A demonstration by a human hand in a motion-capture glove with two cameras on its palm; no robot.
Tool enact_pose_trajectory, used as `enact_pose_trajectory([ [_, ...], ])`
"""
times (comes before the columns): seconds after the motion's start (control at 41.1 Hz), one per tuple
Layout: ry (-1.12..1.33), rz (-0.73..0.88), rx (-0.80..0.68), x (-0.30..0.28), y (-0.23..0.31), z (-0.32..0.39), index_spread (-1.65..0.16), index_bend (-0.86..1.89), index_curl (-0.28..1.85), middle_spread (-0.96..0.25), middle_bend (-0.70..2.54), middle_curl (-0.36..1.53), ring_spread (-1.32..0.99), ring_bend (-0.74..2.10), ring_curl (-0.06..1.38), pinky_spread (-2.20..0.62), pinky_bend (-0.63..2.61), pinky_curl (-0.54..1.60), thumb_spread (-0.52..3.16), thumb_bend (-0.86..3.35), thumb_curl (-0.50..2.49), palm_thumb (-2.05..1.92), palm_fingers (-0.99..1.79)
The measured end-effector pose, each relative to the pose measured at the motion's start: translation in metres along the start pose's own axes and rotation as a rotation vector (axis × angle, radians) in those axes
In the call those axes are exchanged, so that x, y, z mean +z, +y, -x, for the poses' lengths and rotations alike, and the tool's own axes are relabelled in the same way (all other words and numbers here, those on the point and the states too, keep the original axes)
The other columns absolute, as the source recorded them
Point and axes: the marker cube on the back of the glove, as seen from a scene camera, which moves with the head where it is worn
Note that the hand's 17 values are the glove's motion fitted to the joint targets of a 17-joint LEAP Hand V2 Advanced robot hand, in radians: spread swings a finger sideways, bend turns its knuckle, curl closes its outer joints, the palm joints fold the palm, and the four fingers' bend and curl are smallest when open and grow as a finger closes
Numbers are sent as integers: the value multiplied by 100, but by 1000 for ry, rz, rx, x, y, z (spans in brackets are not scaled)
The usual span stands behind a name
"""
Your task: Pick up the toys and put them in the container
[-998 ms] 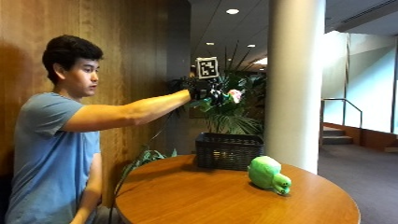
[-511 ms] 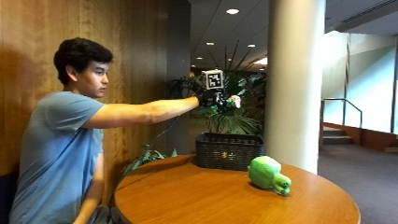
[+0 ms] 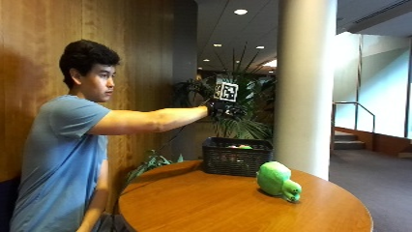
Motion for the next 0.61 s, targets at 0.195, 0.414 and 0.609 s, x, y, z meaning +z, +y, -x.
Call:
enact_pose_trajectory([
  [0.195, 92, -27, -49, -13, 3, -24, -24, 11, 12, 9, 5, 39, 1, 37, 30, -1, 150, 44, 123, -4, 52, 9, -40],
  [0.414, 171, -56, 157, -24, -34, -9, -24, 8, 14, 11, 5, 29, 7, 28, 27, 4, 146, 41, 125, -2, 45, 9, -37],
  [0.609, 266, -60, 126, -29, -43, -70, -24, 5, 13, 11, 8, 24, 8, 29, 29, 5, 142, 38, 123, -2, 41, 9, -33],
])
